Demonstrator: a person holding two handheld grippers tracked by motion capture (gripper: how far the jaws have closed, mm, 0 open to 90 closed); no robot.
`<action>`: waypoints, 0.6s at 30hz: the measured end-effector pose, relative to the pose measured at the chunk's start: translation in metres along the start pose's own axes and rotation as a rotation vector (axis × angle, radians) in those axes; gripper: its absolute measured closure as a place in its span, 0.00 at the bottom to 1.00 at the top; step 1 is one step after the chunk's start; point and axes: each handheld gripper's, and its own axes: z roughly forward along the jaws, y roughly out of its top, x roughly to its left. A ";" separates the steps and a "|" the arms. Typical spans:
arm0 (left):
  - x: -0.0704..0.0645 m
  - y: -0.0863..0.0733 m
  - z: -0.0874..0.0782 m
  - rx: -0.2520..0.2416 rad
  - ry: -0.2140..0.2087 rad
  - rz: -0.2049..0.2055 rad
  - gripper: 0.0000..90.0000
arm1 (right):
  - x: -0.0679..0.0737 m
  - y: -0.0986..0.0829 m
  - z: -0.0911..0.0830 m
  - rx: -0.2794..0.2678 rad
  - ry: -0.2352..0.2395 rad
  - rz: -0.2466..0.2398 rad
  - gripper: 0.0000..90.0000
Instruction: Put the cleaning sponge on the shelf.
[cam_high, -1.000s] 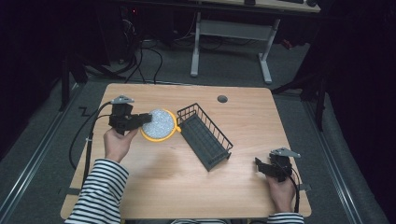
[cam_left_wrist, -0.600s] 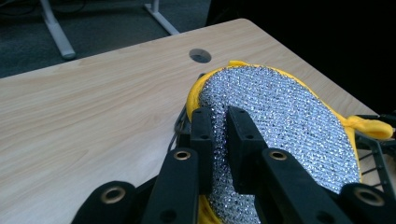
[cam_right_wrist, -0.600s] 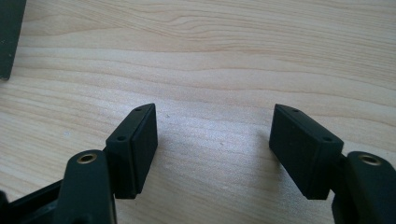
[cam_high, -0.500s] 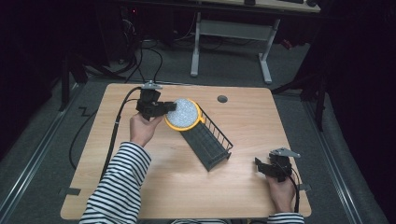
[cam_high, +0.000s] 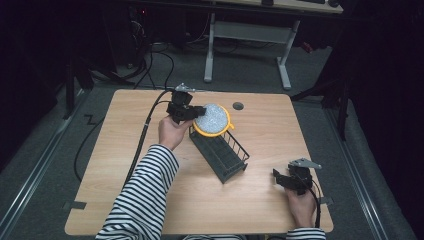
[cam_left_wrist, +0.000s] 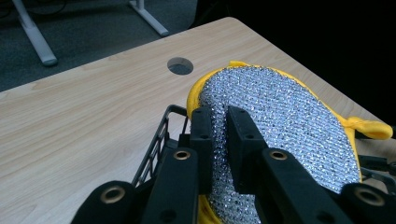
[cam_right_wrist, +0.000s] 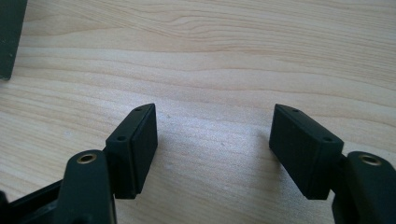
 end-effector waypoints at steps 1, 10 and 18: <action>0.000 0.000 0.003 0.002 -0.001 -0.001 0.91 | 0.000 0.000 0.000 0.000 0.000 0.000 0.36; 0.000 -0.005 0.024 0.014 -0.002 -0.007 0.91 | 0.000 0.000 0.000 0.000 0.000 0.000 0.36; 0.002 -0.014 0.035 0.039 0.006 -0.005 0.90 | 0.000 0.000 0.000 0.000 0.000 0.000 0.36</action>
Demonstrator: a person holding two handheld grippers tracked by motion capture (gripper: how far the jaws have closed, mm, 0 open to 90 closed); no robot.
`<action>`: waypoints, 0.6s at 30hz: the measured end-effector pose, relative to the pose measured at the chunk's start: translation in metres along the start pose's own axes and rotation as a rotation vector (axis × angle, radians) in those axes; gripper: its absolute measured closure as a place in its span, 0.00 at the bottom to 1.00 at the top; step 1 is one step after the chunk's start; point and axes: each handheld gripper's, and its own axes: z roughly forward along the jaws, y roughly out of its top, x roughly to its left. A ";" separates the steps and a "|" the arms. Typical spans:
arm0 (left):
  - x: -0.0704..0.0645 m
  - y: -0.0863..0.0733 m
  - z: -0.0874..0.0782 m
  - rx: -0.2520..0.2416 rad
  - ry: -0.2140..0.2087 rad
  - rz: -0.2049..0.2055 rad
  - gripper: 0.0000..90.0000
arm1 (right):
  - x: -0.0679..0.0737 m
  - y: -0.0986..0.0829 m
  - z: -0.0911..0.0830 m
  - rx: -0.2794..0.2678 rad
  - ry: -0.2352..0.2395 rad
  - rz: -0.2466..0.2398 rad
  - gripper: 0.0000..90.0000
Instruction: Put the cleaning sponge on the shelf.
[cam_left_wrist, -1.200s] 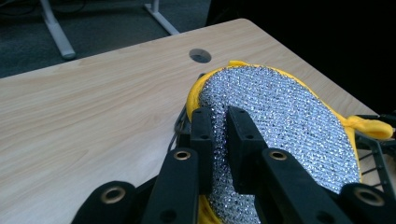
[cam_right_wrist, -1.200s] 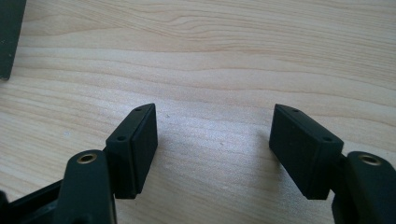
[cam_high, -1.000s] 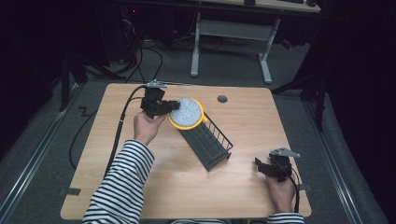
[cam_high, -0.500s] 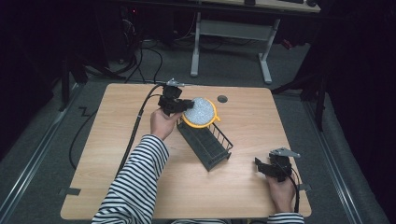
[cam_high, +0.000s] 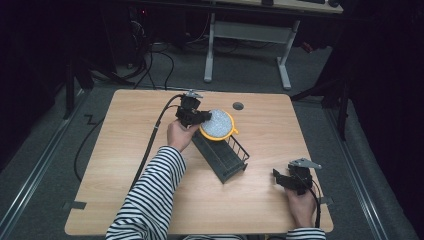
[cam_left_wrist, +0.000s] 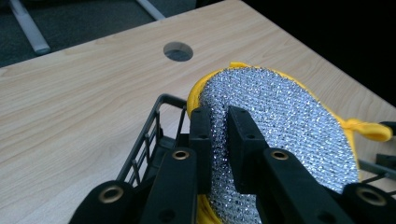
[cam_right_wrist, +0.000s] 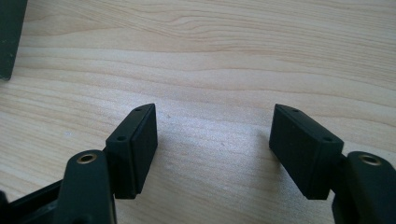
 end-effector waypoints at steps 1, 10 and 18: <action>0.001 -0.001 0.001 0.005 0.001 0.000 0.90 | 0.000 0.000 0.000 0.001 0.000 0.002 0.36; 0.001 -0.002 0.003 0.022 0.013 0.022 0.88 | 0.000 0.000 0.000 0.000 0.000 0.001 0.36; -0.002 0.001 -0.003 -0.032 0.010 0.041 0.91 | 0.000 0.000 0.000 0.000 0.000 -0.001 0.36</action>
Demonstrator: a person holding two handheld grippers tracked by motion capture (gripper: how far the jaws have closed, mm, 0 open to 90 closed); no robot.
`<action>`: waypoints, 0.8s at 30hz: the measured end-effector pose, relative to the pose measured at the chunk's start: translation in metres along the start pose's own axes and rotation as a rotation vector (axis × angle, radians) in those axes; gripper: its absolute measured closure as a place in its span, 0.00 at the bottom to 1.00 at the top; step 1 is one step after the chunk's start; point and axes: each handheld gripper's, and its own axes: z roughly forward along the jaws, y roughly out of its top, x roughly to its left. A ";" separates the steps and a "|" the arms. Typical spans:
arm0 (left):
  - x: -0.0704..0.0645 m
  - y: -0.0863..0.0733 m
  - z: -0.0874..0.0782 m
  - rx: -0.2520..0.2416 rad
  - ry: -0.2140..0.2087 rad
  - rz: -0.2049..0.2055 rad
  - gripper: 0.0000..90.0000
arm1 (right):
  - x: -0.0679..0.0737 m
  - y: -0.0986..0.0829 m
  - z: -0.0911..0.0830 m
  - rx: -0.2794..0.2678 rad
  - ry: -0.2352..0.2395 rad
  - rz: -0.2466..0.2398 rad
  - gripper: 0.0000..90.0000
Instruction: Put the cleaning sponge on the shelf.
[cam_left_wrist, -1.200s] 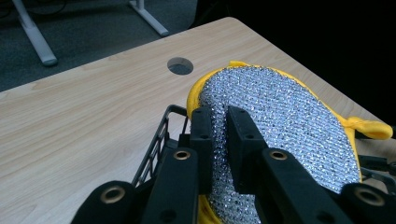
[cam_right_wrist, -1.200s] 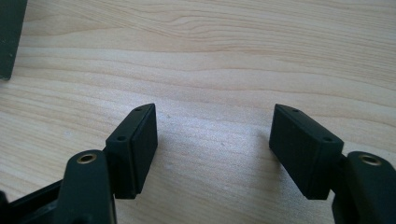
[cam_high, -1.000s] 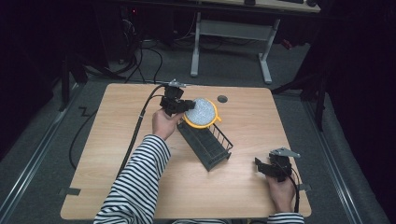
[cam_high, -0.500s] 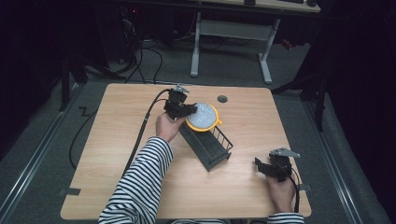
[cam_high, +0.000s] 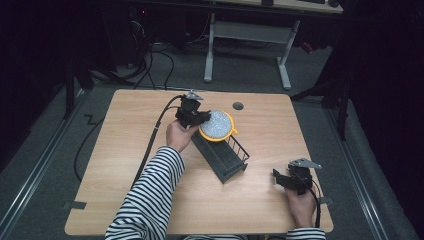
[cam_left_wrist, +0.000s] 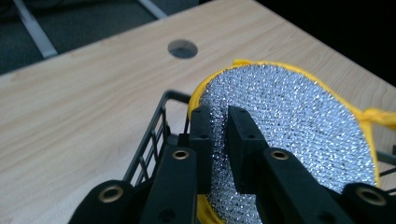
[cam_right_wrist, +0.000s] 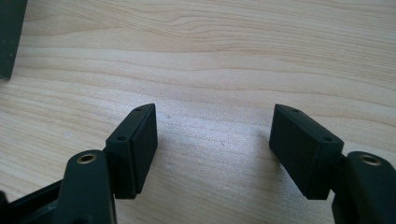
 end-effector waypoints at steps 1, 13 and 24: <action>0.001 0.001 -0.001 -0.010 -0.008 -0.009 0.92 | 0.000 0.000 0.000 0.000 0.000 0.002 0.36; -0.001 -0.003 0.005 0.029 0.033 0.037 0.97 | 0.000 0.000 0.000 0.000 0.000 0.000 0.36; -0.004 -0.005 0.010 0.066 0.063 0.070 0.97 | 0.000 0.000 0.000 0.000 0.000 0.001 0.36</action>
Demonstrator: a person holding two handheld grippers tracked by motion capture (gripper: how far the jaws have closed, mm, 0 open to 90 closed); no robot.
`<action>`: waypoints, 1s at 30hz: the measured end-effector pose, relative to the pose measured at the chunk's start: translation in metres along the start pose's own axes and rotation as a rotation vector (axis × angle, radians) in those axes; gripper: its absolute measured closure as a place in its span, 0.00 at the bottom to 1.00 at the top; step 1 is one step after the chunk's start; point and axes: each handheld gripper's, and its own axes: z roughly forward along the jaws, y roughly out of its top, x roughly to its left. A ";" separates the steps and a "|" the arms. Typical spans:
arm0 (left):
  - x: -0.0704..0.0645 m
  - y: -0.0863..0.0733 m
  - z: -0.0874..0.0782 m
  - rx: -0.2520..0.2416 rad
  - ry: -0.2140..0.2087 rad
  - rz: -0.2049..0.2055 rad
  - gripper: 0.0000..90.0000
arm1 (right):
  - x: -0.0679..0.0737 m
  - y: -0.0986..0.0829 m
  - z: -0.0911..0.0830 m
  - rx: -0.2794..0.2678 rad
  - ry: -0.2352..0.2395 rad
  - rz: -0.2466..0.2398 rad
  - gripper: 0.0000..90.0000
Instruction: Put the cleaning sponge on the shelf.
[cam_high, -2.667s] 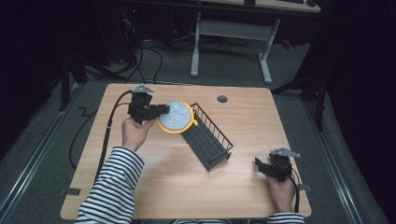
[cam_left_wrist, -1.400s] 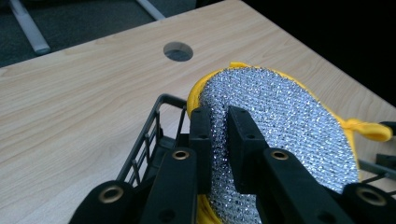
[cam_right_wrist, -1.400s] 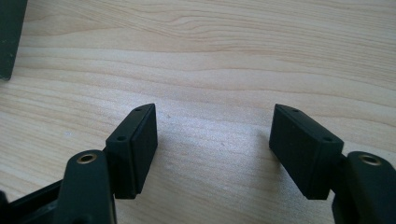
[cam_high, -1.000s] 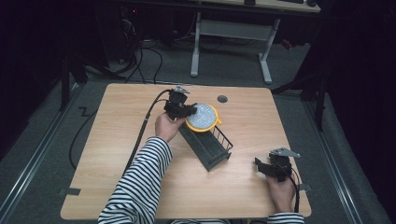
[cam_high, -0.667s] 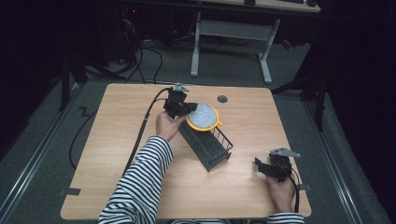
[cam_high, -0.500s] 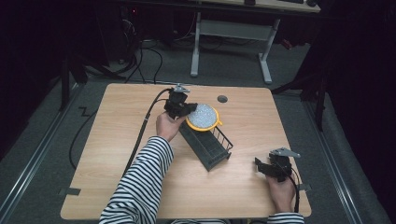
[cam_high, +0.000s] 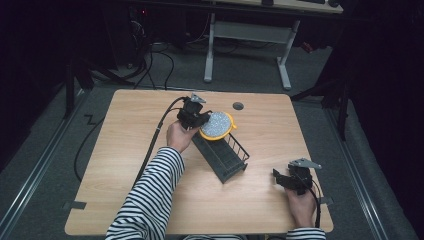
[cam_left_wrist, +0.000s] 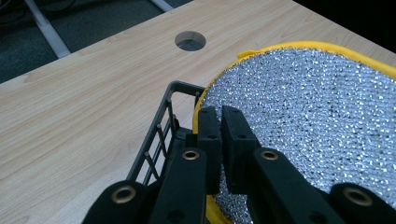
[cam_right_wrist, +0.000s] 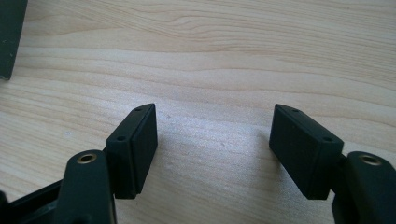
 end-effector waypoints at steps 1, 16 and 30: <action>0.000 0.000 0.000 0.003 0.003 0.003 0.97 | 0.000 0.000 0.000 0.000 0.000 -0.001 0.36; -0.006 -0.001 0.000 0.021 0.030 0.028 0.97 | 0.000 0.000 0.000 0.001 0.000 0.003 0.36; -0.008 -0.004 -0.008 -0.009 0.020 0.022 0.88 | 0.000 0.000 0.000 0.001 0.000 0.003 0.36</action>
